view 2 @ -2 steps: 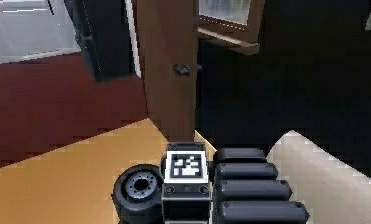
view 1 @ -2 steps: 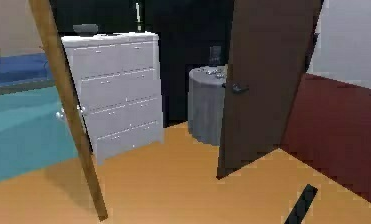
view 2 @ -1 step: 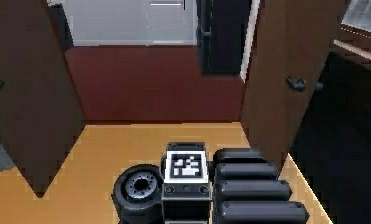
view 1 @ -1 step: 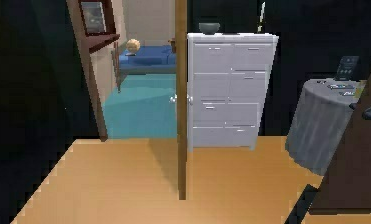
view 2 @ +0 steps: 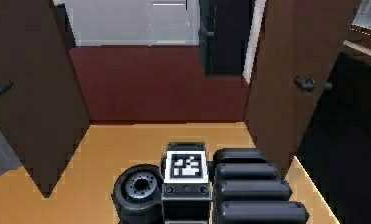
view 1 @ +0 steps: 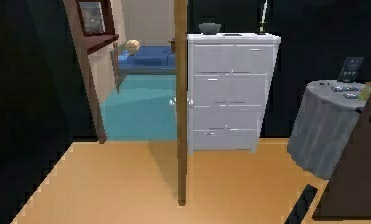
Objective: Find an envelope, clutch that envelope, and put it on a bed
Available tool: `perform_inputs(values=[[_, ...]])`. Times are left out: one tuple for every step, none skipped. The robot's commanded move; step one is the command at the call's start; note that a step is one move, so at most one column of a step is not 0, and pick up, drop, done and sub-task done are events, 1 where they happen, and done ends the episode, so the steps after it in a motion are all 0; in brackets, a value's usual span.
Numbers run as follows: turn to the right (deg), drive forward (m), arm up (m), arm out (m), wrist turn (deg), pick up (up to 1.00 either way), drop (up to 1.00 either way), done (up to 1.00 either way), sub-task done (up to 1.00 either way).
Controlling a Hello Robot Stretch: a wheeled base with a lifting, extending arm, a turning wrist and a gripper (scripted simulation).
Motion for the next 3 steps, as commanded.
perform_inputs(values=[[-21.0,0.0,0.0,0.0,0.0,0.0,0.0,0.0,0.0],[0.0,1.0,0.0,0.0,0.0,0.0,0.0,0.0,0.0],[-6.0,0.0,0.0,0.0,0.0,0.0,0.0,0.0,0.0]])
